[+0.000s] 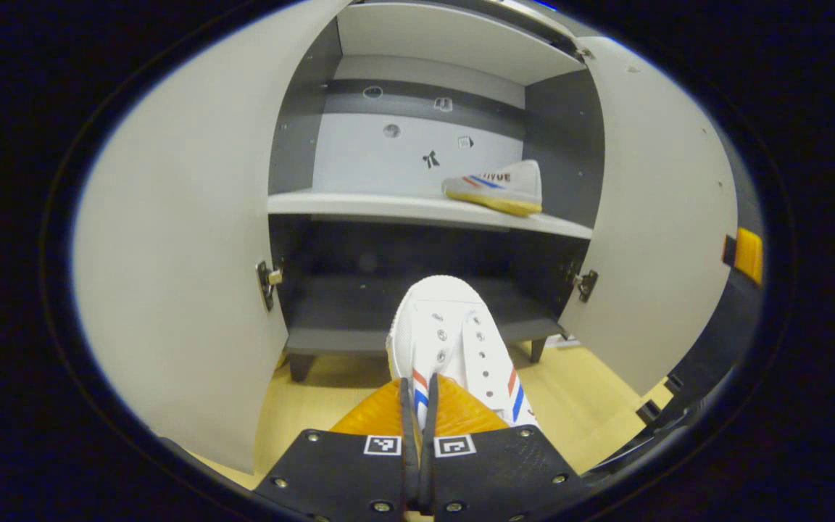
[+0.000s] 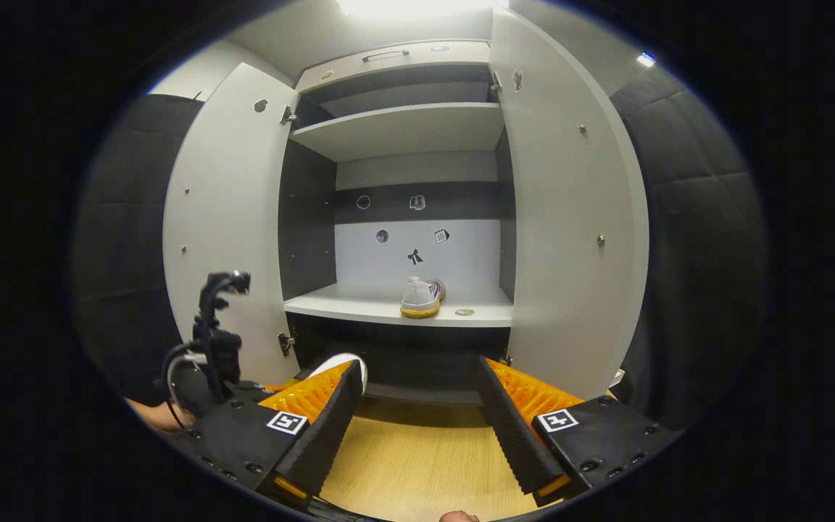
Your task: Grab one shoe with the right hand and put it into the shoe cabinet, grab the other shoe with the left hand and put it into the shoe cabinet; then close the right door with the right hand and the left door with the left hand.
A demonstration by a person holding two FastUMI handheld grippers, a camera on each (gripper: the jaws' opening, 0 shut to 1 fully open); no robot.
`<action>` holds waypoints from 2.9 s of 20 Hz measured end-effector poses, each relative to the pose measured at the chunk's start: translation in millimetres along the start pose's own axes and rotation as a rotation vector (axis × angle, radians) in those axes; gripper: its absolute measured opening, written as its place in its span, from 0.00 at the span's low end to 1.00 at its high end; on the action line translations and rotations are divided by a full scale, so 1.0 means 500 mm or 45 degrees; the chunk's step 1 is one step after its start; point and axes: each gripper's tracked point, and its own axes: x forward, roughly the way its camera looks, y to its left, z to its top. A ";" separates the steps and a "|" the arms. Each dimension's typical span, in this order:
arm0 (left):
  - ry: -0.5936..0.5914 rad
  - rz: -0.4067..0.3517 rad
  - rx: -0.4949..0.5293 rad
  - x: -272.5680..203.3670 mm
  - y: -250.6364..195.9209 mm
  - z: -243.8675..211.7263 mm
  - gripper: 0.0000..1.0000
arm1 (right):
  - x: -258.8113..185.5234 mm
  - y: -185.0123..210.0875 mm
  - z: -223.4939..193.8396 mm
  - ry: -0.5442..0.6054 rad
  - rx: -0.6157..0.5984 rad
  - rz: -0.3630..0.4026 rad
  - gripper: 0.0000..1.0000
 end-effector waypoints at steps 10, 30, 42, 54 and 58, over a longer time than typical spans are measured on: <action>-0.223 0.003 0.028 -0.007 -0.002 0.003 0.01 | -0.025 -0.013 -0.010 -0.022 0.012 -0.014 0.99; -0.265 0.107 0.090 -0.019 -0.002 0.013 0.01 | -0.024 -0.043 -0.077 0.071 0.060 -0.027 0.98; -0.354 0.243 0.288 -0.119 -0.071 0.113 0.45 | -0.010 -0.040 -0.079 0.070 0.064 0.088 0.98; -0.598 0.247 0.233 -0.617 -0.136 0.070 1.00 | -0.063 -0.030 0.018 -0.088 0.000 0.017 0.98; -0.613 0.265 0.229 -0.768 -0.117 0.021 1.00 | -0.100 -0.030 0.056 -0.136 -0.023 -0.035 0.98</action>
